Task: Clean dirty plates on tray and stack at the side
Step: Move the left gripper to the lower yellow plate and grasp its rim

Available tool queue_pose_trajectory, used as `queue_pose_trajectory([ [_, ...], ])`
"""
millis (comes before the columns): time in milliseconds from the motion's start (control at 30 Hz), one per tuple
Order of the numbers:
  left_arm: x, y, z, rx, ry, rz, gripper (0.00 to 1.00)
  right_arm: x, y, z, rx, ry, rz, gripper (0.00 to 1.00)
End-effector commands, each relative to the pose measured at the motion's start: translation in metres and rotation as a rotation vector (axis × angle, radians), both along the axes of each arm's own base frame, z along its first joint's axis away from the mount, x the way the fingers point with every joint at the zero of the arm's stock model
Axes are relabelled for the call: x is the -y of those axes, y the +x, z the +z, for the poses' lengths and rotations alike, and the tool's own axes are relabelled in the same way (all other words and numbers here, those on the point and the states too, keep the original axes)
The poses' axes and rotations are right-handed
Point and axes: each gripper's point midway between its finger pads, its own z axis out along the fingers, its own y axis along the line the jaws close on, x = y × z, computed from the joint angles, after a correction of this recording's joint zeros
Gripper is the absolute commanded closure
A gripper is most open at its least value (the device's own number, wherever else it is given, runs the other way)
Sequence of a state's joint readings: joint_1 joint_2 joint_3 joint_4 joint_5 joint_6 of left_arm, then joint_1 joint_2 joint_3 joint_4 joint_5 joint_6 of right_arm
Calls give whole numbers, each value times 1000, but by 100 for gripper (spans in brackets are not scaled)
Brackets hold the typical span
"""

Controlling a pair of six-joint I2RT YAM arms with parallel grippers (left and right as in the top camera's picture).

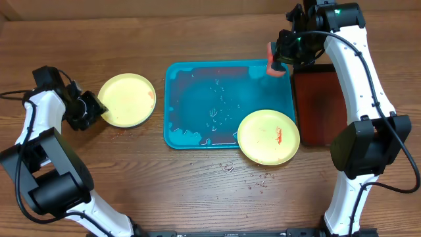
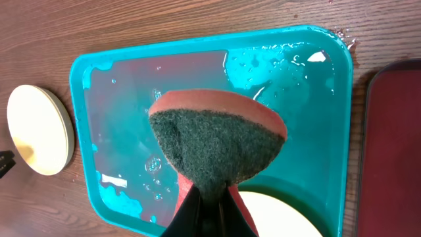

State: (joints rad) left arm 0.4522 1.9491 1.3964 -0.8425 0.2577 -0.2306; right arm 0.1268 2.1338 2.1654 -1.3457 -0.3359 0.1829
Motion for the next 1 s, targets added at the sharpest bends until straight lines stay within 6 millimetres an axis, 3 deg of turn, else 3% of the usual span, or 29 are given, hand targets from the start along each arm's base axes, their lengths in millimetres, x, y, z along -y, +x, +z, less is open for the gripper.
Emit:
queue_pose_trajectory([
  [0,16,26,29,48,30,-92,49,-2,1,6,20,4,5,96],
  [100,52,36,44,48,23,-181,49,-2,1,6,20,4,5,96],
  [167,88,46,51,61,14,-259,48,-2,1,6,19,4,4,96],
  [300,190,56,60,125,-86,-457,45,-2,1,6,19,4,5,96],
  [467,283,50,64,187,-116,-676,39,-2,1,6,19,4,5,96],
  [600,355,30,64,222,-215,-856,35,-2,1,6,20,4,5,96],
  [733,395,13,46,179,-255,-944,36,-2,1,6,20,4,4,96],
  [833,416,4,31,126,-266,-980,43,-2,1,6,20,4,5,96],
  [967,438,-7,19,69,-260,-1019,44,-2,0,6,15,4,5,96],
])
